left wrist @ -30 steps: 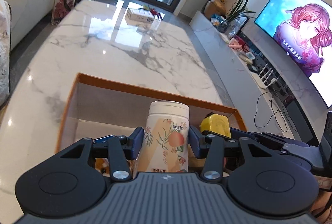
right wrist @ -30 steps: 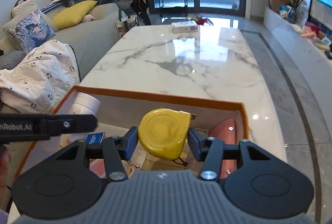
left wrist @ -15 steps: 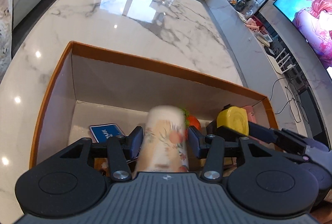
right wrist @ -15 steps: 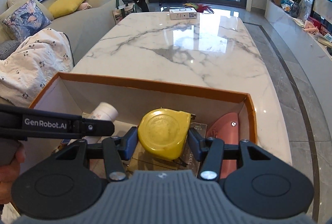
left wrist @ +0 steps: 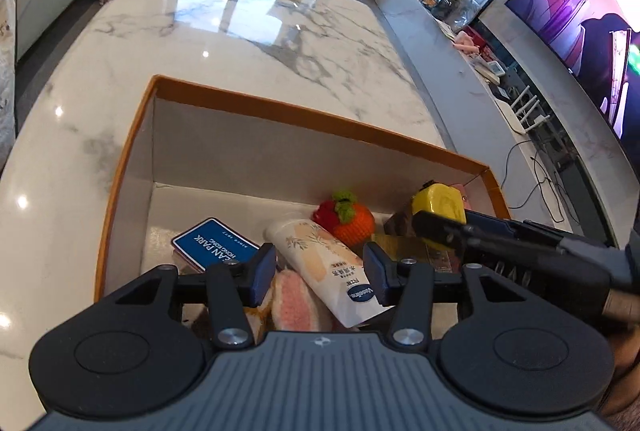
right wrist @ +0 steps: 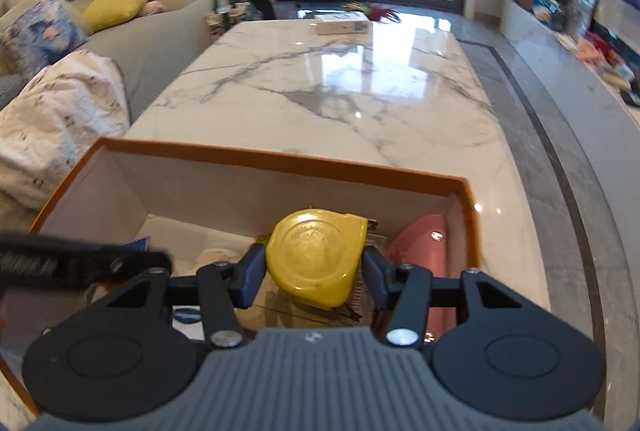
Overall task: Organize objects
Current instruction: 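Lower the lotion tube and tape measure into the orange box and open both tools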
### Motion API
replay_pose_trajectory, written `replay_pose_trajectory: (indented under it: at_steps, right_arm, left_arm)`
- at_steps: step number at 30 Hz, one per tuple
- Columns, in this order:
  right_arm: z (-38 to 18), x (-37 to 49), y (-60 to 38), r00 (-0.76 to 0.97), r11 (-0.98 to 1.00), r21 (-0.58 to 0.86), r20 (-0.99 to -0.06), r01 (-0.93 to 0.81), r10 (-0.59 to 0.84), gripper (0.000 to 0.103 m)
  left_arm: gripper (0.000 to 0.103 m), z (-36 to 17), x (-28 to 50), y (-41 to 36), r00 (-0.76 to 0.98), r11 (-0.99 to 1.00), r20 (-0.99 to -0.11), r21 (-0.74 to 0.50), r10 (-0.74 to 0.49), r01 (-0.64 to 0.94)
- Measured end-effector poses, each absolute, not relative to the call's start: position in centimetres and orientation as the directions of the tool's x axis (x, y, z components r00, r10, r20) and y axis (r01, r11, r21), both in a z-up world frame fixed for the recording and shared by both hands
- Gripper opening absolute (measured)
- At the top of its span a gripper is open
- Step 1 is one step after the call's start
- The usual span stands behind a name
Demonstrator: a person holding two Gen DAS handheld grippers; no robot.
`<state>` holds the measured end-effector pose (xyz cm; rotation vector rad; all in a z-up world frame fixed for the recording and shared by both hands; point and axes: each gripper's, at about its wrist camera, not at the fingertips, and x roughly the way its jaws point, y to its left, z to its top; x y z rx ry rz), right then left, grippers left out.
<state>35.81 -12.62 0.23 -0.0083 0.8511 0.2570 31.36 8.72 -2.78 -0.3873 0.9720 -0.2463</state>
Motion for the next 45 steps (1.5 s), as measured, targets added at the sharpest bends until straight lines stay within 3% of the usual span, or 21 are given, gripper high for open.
replay_pose_trajectory:
  at_steps: [9, 16, 25, 41, 45]
  right_arm:
    - [0.2, 37.0, -12.6, 0.614, 0.968, 0.146, -0.751, -0.204, 0.243, 0.054]
    - [-0.8, 37.1, -10.4, 0.623, 0.968, 0.008, -0.764, -0.251, 0.168, 0.054]
    - [-1.3, 37.5, -11.1, 0.606, 0.970, 0.048, -0.773, -0.238, 0.187, 0.055]
    - [3.9, 32.7, -12.4, 0.679, 0.970, 0.091, -0.699, -0.225, 0.223, 0.056]
    - [6.5, 29.5, -12.4, 0.713, 0.969, 0.093, -0.661, -0.230, 0.232, 0.061]
  left_arm:
    - [0.056, -3.2, 31.8, 8.9, 0.548, 0.895, -0.752, -0.446, -0.367, -0.012]
    - [0.056, -3.4, 31.7, 9.3, 0.549, 0.886, -0.748, -0.462, -0.372, -0.030]
    - [0.056, -3.5, 31.6, 9.4, 0.550, 0.881, -0.745, -0.472, -0.378, -0.035]
    - [0.056, 0.4, 28.0, 8.3, 0.592, 0.899, -0.713, -0.435, -0.376, 0.047]
    - [0.056, 3.0, 25.9, 7.8, 0.630, 0.909, -0.689, -0.410, -0.360, 0.071]
